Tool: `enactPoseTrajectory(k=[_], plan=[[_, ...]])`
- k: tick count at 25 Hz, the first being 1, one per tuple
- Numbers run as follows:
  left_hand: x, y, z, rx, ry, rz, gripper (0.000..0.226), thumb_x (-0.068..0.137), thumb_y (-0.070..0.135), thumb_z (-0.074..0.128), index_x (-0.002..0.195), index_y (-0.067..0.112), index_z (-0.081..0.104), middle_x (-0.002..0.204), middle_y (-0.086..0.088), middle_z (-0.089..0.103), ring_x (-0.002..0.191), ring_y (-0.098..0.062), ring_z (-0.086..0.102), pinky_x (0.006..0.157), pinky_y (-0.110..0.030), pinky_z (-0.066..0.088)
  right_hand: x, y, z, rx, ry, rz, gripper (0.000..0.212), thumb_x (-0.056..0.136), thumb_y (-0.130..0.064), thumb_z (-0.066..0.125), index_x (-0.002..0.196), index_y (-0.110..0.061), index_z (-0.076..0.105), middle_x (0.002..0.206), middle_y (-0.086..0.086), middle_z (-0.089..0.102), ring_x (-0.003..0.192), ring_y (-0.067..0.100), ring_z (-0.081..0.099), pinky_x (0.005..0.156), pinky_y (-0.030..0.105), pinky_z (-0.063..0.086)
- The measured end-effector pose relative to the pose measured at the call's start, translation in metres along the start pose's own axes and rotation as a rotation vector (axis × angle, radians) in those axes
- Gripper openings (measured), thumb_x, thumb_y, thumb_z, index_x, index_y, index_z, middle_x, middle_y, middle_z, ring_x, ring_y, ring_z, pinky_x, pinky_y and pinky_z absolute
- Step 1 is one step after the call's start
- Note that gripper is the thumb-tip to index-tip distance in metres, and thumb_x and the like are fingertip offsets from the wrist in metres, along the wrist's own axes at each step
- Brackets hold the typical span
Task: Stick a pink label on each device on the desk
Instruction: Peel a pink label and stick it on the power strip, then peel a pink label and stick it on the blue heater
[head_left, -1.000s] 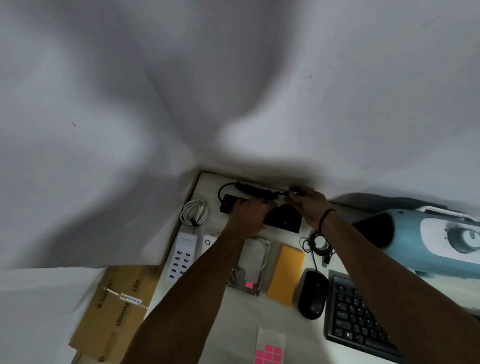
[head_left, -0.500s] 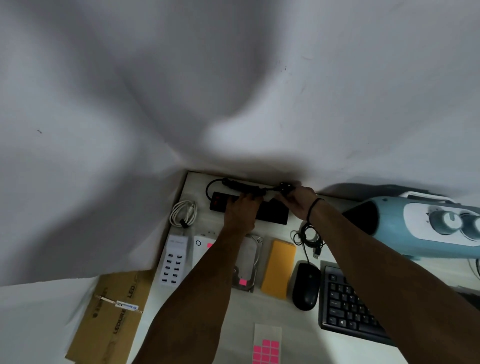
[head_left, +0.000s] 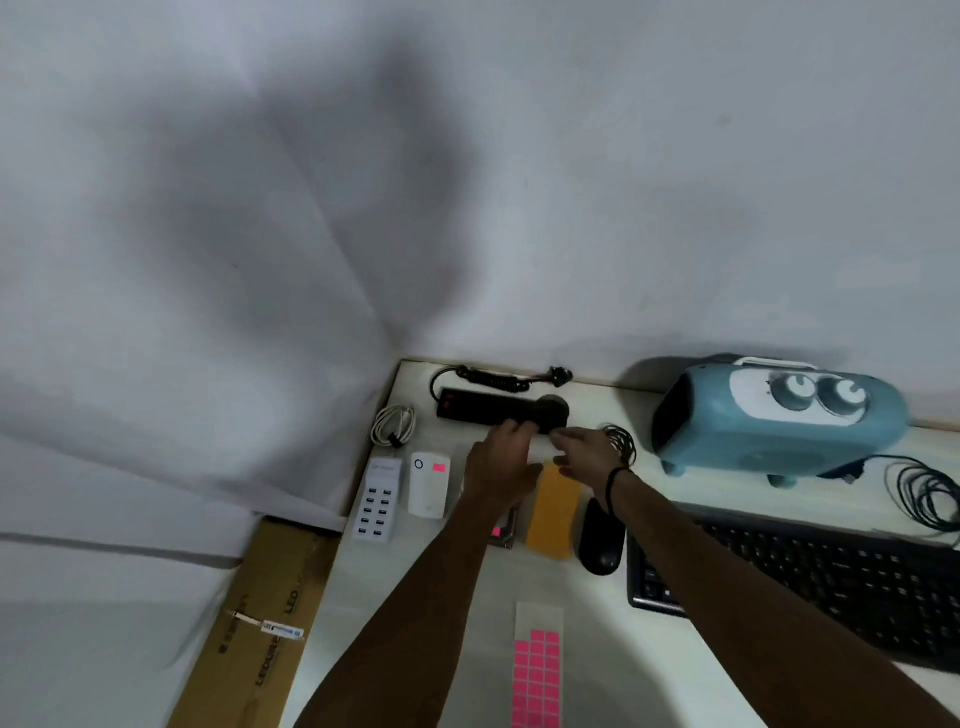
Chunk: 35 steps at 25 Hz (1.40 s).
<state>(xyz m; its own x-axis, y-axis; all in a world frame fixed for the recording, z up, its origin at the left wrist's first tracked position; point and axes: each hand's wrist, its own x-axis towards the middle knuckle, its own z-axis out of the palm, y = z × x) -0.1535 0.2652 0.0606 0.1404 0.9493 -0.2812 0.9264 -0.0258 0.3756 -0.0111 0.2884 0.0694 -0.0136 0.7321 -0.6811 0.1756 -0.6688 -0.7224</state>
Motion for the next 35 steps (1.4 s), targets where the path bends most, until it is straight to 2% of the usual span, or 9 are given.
enactPoseTrajectory(k=[5,10,14,18,21,23,26,29,35], plan=[[-0.082,0.002,0.038,-0.177,-0.025,-0.108,0.047,0.09,0.037,0.069,0.132,0.018,0.059,0.128,-0.007,0.062,0.118,-0.026,0.059,0.093,-0.042,0.053,-0.072,0.077,-0.001,-0.327,-0.053,-0.033,0.031,0.097,-0.026,0.056,0.122,-0.011,0.066,0.118,0.008,0.068,0.107,0.026,0.064,0.094,0.038,0.052],[-0.16,-0.013,0.099,-0.377,-0.096,-0.366,0.034,0.091,0.034,0.07,0.119,0.014,0.069,0.113,-0.006,0.074,0.106,-0.021,0.069,0.089,-0.028,0.05,-0.123,0.165,-0.003,-0.645,-0.172,-0.061,0.035,0.097,-0.008,0.045,0.123,-0.015,0.067,0.133,0.004,0.063,0.125,0.02,0.056,0.106,0.027,0.043],[-0.2,-0.015,0.131,-0.511,-0.201,-0.572,0.043,0.096,0.034,0.062,0.132,0.011,0.062,0.132,-0.01,0.066,0.123,-0.026,0.061,0.102,-0.031,0.046,-0.142,0.208,-0.003,-1.023,-0.391,-0.036,0.06,0.095,-0.011,0.048,0.151,-0.026,0.034,0.146,0.01,0.043,0.132,0.026,0.046,0.107,0.033,0.042],[-0.211,-0.01,0.145,-0.707,-0.193,-0.741,0.054,0.094,0.035,0.062,0.141,0.011,0.052,0.137,-0.012,0.059,0.121,-0.028,0.06,0.103,-0.039,0.05,-0.15,0.222,0.006,-1.403,-0.465,-0.047,0.082,0.09,-0.013,0.054,0.156,-0.034,0.01,0.147,0.011,0.031,0.13,0.032,0.041,0.098,0.044,0.047],[-0.208,-0.004,0.145,-0.782,-0.186,-0.79,0.015,0.097,0.025,0.059,0.102,0.013,0.065,0.099,-0.006,0.068,0.085,-0.018,0.065,0.086,-0.037,0.056,-0.152,0.222,0.015,-1.534,-0.43,-0.114,0.086,0.087,-0.013,0.057,0.156,-0.03,0.009,0.145,0.01,0.034,0.129,0.033,0.038,0.092,0.045,0.048],[-0.203,-0.002,0.147,-0.783,-0.191,-0.797,0.014,0.096,0.023,0.061,0.096,0.012,0.069,0.093,-0.009,0.072,0.075,-0.018,0.066,0.073,-0.033,0.055,-0.151,0.222,0.017,-1.564,-0.425,-0.122,0.087,0.086,-0.013,0.058,0.156,-0.029,0.01,0.145,0.01,0.034,0.13,0.033,0.037,0.091,0.045,0.047],[-0.198,-0.003,0.149,-0.736,-0.187,-0.775,0.033,0.091,0.027,0.069,0.114,0.004,0.07,0.112,-0.012,0.074,0.098,-0.028,0.072,0.087,-0.036,0.059,-0.148,0.222,0.015,-1.536,-0.431,-0.083,0.087,0.086,-0.013,0.058,0.155,-0.033,0.01,0.145,0.008,0.034,0.131,0.032,0.035,0.093,0.046,0.047],[-0.198,-0.002,0.152,-0.736,-0.112,-0.737,0.026,0.088,0.028,0.072,0.108,0.011,0.071,0.108,-0.008,0.075,0.098,-0.025,0.071,0.093,-0.043,0.058,-0.143,0.218,0.013,-1.351,-0.439,-0.055,0.075,0.089,-0.013,0.055,0.154,-0.031,0.022,0.144,0.01,0.036,0.132,0.031,0.038,0.101,0.042,0.045],[-0.199,0.005,0.147,-1.243,-0.009,-0.748,0.03,0.088,0.016,0.077,0.117,0.009,0.073,0.098,-0.01,0.078,0.088,-0.028,0.076,0.083,-0.048,0.063,-0.138,0.198,0.001,-0.784,0.113,-0.355,0.025,0.09,-0.013,0.064,0.114,-0.016,0.072,0.111,0.004,0.072,0.097,0.017,0.067,0.091,0.026,0.051]])
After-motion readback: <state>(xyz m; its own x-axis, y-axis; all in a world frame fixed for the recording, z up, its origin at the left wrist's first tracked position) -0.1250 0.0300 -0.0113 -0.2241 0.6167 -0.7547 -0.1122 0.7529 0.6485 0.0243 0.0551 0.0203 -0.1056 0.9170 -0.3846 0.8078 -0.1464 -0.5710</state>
